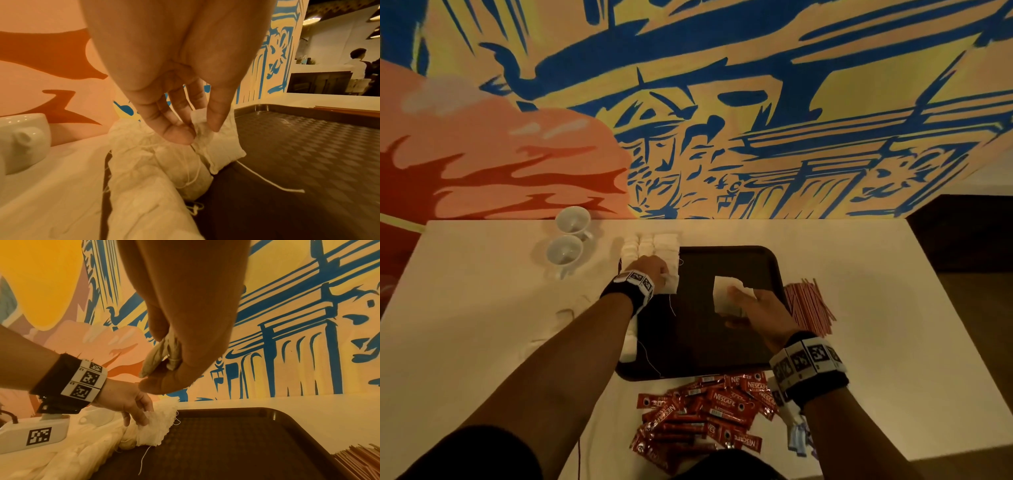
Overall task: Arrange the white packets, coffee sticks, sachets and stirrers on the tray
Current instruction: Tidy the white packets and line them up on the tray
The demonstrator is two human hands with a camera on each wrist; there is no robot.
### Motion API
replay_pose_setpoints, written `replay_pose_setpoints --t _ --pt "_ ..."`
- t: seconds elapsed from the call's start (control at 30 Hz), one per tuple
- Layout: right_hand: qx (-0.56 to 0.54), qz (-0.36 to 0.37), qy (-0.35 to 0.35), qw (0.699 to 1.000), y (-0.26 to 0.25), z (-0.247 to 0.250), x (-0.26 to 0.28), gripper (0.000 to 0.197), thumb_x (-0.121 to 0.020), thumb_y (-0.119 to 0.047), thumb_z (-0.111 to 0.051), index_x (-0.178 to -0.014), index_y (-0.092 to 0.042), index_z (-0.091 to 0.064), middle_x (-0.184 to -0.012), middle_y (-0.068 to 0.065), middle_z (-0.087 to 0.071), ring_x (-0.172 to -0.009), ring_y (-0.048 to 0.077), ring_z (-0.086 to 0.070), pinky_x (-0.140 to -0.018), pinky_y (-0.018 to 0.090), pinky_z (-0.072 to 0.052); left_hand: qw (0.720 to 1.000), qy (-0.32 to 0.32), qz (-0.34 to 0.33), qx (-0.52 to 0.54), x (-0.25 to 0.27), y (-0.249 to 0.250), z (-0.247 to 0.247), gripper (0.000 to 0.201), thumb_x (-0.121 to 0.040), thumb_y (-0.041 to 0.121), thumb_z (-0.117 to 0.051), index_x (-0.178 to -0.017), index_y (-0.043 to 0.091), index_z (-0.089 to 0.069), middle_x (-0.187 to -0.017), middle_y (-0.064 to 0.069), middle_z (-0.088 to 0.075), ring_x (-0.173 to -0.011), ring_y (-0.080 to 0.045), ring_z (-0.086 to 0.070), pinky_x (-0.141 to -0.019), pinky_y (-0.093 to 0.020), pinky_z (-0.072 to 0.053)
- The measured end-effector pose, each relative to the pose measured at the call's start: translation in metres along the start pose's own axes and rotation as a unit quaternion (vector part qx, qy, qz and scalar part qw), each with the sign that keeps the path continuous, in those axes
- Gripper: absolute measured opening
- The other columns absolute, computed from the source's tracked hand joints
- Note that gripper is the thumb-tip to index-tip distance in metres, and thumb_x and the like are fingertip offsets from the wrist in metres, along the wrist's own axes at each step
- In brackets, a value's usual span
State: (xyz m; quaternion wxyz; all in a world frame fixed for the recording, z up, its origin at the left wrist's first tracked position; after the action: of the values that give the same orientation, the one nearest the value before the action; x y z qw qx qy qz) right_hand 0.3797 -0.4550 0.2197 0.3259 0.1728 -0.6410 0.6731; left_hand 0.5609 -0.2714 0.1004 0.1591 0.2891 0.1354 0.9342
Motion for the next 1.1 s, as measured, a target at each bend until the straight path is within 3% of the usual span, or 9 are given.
replay_pose_setpoints --t 0.2,0.3,0.47,0.5,0.57,0.63,0.73,0.97,1.1 --pt "-0.005 0.004 -0.004 1.0 -0.001 -0.001 -0.001 0.014 -0.104 -0.033 -0.055 -0.101 -0.021 -0.061 -0.11 0.005 -0.064 -0.103 0.023 -0.069 -0.083 0.033 -0.062 1.0 0.01 -0.002 -0.016 -0.004 -0.001 0.0 0.021 -0.087 0.025 -0.065 -0.108 0.028 -0.069 -0.124 -0.006 -0.062 -0.109 -0.031 -0.062 -0.092 -0.034 -0.051" --pt "-0.012 0.006 -0.004 1.0 -0.002 0.002 -0.001 0.014 -0.104 -0.032 -0.056 -0.102 -0.02 -0.061 -0.112 0.006 -0.064 -0.103 0.023 -0.07 -0.084 0.034 -0.062 0.999 0.029 0.016 -0.033 0.0 0.003 0.005 0.021 -0.089 0.023 -0.064 -0.108 0.028 -0.069 -0.132 -0.005 -0.058 -0.119 -0.03 -0.058 -0.102 -0.036 -0.047" --pt "-0.026 0.011 -0.005 1.0 -0.007 0.005 0.003 0.012 -0.103 -0.03 -0.056 -0.101 -0.019 -0.06 -0.113 0.008 -0.062 -0.105 0.025 -0.068 -0.088 0.038 -0.061 0.992 0.095 0.011 -0.082 0.012 0.009 0.015 0.038 -0.097 0.015 -0.053 -0.135 0.014 -0.059 -0.161 -0.016 -0.027 -0.149 -0.034 -0.024 -0.121 -0.041 -0.023" --pt "-0.032 0.014 -0.005 0.999 -0.009 0.006 0.005 0.012 -0.103 -0.029 -0.057 -0.101 -0.018 -0.06 -0.112 0.008 -0.062 -0.104 0.025 -0.068 -0.086 0.037 -0.061 0.992 0.102 0.011 -0.074 0.014 0.009 0.018 0.04 -0.096 0.015 -0.055 -0.136 0.014 -0.058 -0.16 -0.015 -0.028 -0.149 -0.034 -0.024 -0.121 -0.039 -0.025" --pt "-0.047 0.021 -0.007 0.999 -0.012 0.007 0.007 0.014 -0.103 -0.027 -0.057 -0.104 -0.014 -0.061 -0.111 0.009 -0.063 -0.103 0.025 -0.069 -0.083 0.036 -0.062 0.993 0.11 0.025 -0.042 0.016 0.008 0.026 0.035 -0.094 0.019 -0.059 -0.128 0.018 -0.063 -0.146 -0.011 -0.049 -0.137 -0.032 -0.043 -0.11 -0.035 -0.039" --pt "-0.065 0.026 -0.009 0.997 -0.014 0.008 0.008 0.02 -0.102 -0.026 -0.059 -0.112 -0.008 -0.061 -0.112 0.01 -0.064 -0.105 0.027 -0.069 -0.085 0.038 -0.062 0.992 0.122 0.038 0.008 0.026 0.011 0.039 0.019 -0.09 0.023 -0.061 -0.107 0.023 -0.07 -0.123 -0.004 -0.065 -0.117 -0.028 -0.058 -0.097 -0.034 -0.048" --pt "-0.097 0.034 -0.025 0.994 -0.02 0.011 0.01 0.024 -0.1 -0.026 -0.062 -0.115 -0.008 -0.061 -0.121 0.013 -0.064 -0.11 0.029 -0.068 -0.089 0.041 -0.061 0.983 0.157 0.033 0.088 0.042 0.019 0.059 0.008 -0.086 0.027 -0.062 -0.082 0.033 -0.066 -0.103 0.004 -0.071 -0.103 -0.023 -0.063 -0.091 -0.035 -0.053" --pt "-0.139 0.1 -0.021 0.985 -0.039 0.018 0.028 0.024 -0.097 -0.026 -0.067 -0.116 -0.011 -0.064 -0.121 0.012 -0.066 -0.105 0.03 -0.07 -0.087 0.041 -0.062 0.937 0.2 -0.083 0.274 0.118 0.062 0.102 0.008 -0.092 0.025 -0.069 -0.096 0.02 -0.074 -0.092 0.012 -0.07 -0.086 -0.002 -0.065 -0.075 -0.023 -0.051" --pt "-0.114 0.156 -0.011 0.981 -0.044 0.031 0.041 0.022 -0.094 -0.028 -0.072 -0.114 -0.019 -0.069 -0.114 0.003 -0.072 -0.104 0.021 -0.068 -0.072 0.032 -0.061 0.892 0.182 -0.107 0.399 0.177 0.084 0.09 0.016 -0.097 0.03 -0.063 -0.104 0.019 -0.073 -0.095 0.002 -0.074 -0.081 -0.011 -0.066 -0.067 -0.026 -0.054"
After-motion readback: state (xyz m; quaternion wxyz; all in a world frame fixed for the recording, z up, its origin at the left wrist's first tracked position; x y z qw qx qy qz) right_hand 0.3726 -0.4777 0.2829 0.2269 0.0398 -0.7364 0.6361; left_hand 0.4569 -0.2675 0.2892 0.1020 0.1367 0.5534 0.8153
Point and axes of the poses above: each hand's wrist, its own x-axis away from the middle knuckle, its own z-axis out of the back of the hand, y = z × x, the point moved 3 cm from there along -x, towards the middle knuckle
